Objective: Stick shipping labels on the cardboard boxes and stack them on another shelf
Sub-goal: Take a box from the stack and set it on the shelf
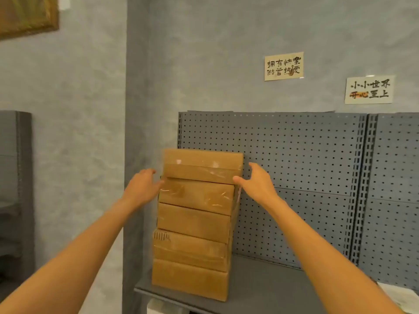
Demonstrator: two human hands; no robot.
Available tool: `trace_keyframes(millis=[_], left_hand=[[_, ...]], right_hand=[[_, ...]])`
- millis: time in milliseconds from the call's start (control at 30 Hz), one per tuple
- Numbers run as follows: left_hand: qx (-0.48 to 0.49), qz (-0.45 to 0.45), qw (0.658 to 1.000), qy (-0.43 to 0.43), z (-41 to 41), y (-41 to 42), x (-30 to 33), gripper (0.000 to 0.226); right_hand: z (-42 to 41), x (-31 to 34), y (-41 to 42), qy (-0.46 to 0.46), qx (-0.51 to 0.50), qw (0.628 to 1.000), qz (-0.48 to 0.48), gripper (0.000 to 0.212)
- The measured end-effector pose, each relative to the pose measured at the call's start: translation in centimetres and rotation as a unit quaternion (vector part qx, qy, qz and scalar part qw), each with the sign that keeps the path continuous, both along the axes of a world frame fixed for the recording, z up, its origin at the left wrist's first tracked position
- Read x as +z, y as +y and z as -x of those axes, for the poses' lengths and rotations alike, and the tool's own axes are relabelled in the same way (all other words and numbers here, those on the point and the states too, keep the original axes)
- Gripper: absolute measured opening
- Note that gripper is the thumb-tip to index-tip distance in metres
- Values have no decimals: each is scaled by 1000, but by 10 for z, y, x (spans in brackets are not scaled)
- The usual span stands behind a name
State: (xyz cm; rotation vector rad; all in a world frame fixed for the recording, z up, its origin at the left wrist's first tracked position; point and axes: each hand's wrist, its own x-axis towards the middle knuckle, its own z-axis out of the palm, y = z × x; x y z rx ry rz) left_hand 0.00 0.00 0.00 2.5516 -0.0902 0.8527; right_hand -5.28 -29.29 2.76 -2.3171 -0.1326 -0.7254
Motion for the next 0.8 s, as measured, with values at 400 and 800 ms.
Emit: trace_keyframes(millis=[400,800], left_hand=[[-170,291,939,65,-57,-7,48,80],[-217,413,874,135,-81,-19,46,97]], right_hand=[[-45,22,28,31,7,976,-218,78],[-73,20,40,70,13,943,-326,115]])
